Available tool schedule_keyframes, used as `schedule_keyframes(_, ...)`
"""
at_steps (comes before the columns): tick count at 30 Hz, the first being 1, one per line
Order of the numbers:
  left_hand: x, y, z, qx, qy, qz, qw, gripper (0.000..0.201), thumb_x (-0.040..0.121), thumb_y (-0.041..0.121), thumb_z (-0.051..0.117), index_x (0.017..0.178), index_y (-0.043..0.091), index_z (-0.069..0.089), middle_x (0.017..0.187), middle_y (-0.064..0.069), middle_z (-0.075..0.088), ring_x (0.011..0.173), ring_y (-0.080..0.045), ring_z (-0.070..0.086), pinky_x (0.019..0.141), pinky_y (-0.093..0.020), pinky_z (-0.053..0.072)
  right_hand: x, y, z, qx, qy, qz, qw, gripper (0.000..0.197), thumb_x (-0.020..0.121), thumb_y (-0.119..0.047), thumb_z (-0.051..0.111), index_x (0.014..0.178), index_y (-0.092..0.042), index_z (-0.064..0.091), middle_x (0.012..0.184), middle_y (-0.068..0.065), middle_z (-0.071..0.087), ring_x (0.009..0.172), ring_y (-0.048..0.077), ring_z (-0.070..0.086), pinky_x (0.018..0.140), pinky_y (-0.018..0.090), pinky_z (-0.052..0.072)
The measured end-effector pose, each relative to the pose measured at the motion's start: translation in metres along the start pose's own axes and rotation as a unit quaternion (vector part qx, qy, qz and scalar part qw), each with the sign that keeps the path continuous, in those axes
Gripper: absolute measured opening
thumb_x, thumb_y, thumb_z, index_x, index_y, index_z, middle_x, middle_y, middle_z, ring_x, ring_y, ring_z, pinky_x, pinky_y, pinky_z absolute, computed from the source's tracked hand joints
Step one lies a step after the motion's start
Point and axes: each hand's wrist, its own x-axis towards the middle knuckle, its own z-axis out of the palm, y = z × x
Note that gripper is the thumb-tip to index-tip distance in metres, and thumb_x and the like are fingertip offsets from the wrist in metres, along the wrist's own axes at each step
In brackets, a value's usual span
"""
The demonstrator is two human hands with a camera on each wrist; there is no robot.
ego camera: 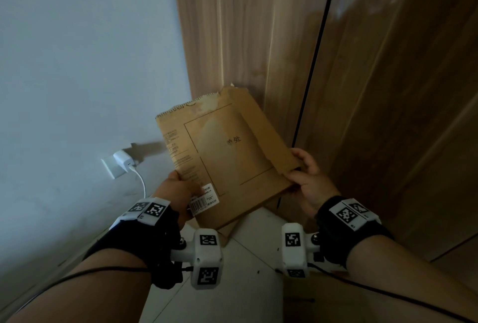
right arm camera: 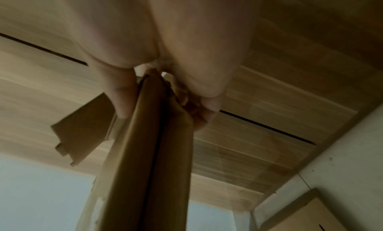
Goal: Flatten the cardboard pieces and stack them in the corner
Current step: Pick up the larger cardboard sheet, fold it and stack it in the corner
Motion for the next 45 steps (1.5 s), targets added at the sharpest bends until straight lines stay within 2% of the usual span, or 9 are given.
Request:
schedule_keyframes(7, 0.000, -0.001, -0.001, -0.024, 0.006, 0.010, 1.000, 0.052, 0.082, -0.012, 0.046, 0.124, 0.018, 0.049, 0.096, -0.009, 0.063, 0.080, -0.026, 0.061, 0.070, -0.040, 0.054, -0.001, -0.003, 0.000, 0.003, -0.023, 0.027, 0.999, 0.045, 0.087, 0.002, 0.038, 0.120, -0.027, 0.051, 0.107, 0.004, 0.053, 0.086, 0.023, 0.052, 0.071, 0.037, 0.046)
schedule_keyframes(13, 0.002, 0.000, -0.001, 0.005, 0.018, 0.024, 1.000, 0.056, 0.081, -0.011, 0.048, 0.126, 0.022, 0.045, 0.092, -0.005, 0.062, 0.082, -0.026, 0.062, 0.082, -0.050, 0.055, 0.000, 0.000, -0.001, 0.039, -0.002, 0.086, 0.996, 0.035, 0.096, -0.042, 0.035, 0.115, -0.024, 0.058, 0.111, 0.008, 0.061, 0.097, 0.027, 0.058, 0.072, 0.040, 0.051)
schedule_keyframes(19, 0.001, -0.003, -0.001, 0.041, 0.008, 0.038, 0.998, 0.057, 0.081, -0.009, 0.049, 0.124, 0.028, 0.045, 0.095, -0.005, 0.064, 0.099, -0.035, 0.064, 0.089, -0.060, 0.050, 0.002, 0.003, 0.001, -0.008, 0.046, 0.060, 0.997, 0.012, 0.094, -0.015, 0.046, 0.092, -0.022, 0.055, 0.091, 0.004, 0.057, 0.077, 0.021, 0.054, 0.059, 0.033, 0.045)
schedule_keyframes(25, 0.003, -0.007, -0.003, 0.056, 0.012, 0.046, 0.997, 0.061, 0.081, -0.010, 0.048, 0.127, 0.029, 0.045, 0.098, -0.005, 0.064, 0.101, -0.034, 0.063, 0.089, -0.055, 0.052, 0.001, 0.004, -0.001, 0.000, 0.030, 0.083, 0.996, 0.027, 0.091, -0.007, 0.050, 0.115, -0.019, 0.050, 0.093, 0.001, 0.057, 0.074, 0.017, 0.057, 0.049, 0.027, 0.046)
schedule_keyframes(28, 0.004, -0.008, -0.005, 0.064, 0.020, 0.052, 0.996, 0.061, 0.082, -0.010, 0.045, 0.131, 0.026, 0.043, 0.093, -0.002, 0.062, 0.098, -0.032, 0.062, 0.091, -0.052, 0.052, 0.000, 0.002, -0.002, 0.005, -0.002, 0.117, 0.993, 0.017, 0.090, -0.004, 0.050, 0.099, -0.015, 0.060, 0.086, 0.005, 0.066, 0.077, 0.018, 0.062, 0.048, 0.025, 0.053)
schedule_keyframes(31, 0.005, -0.007, -0.007, 0.070, 0.025, 0.059, 0.995, 0.062, 0.083, -0.009, 0.045, 0.134, 0.027, 0.042, 0.092, -0.001, 0.062, 0.096, -0.033, 0.063, 0.090, -0.052, 0.052, -0.001, 0.002, -0.004, 0.003, -0.027, 0.141, 0.990, 0.017, 0.089, -0.001, 0.051, 0.098, -0.010, 0.062, 0.081, 0.007, 0.070, 0.079, 0.021, 0.064, 0.052, 0.027, 0.056)
schedule_keyframes(36, 0.004, -0.006, -0.005, 0.123, 0.035, 0.066, 0.990, 0.066, 0.081, -0.003, 0.047, 0.137, 0.031, 0.036, 0.105, -0.007, 0.062, 0.100, -0.035, 0.061, 0.091, -0.053, 0.051, -0.002, 0.008, 0.000, -0.036, -0.040, 0.139, 0.989, 0.032, 0.085, 0.002, 0.055, 0.116, -0.005, 0.055, 0.100, 0.011, 0.064, 0.092, 0.025, 0.061, 0.074, 0.036, 0.051)
schedule_keyframes(40, 0.000, -0.002, 0.000, 0.171, 0.062, 0.041, 0.982, 0.054, 0.083, 0.007, 0.054, 0.135, 0.012, 0.036, 0.108, -0.018, 0.059, 0.099, -0.036, 0.060, 0.091, -0.046, 0.051, -0.004, 0.013, 0.011, -0.072, -0.056, 0.094, 0.991, 0.034, 0.083, 0.005, 0.058, 0.113, -0.008, 0.053, 0.097, 0.007, 0.065, 0.088, 0.022, 0.062, 0.077, 0.034, 0.052)
schedule_keyframes(45, -0.008, 0.000, 0.012, 0.174, 0.057, 0.045, 0.982, 0.065, 0.081, 0.012, 0.061, 0.139, 0.004, 0.035, 0.113, -0.009, 0.052, 0.115, -0.035, 0.054, 0.096, -0.040, 0.046, -0.002, 0.018, 0.020, -0.196, -0.040, 0.044, 0.979, 0.036, 0.078, -0.001, 0.067, 0.096, -0.028, 0.052, 0.103, 0.005, 0.064, 0.097, 0.026, 0.063, 0.094, 0.047, 0.051)
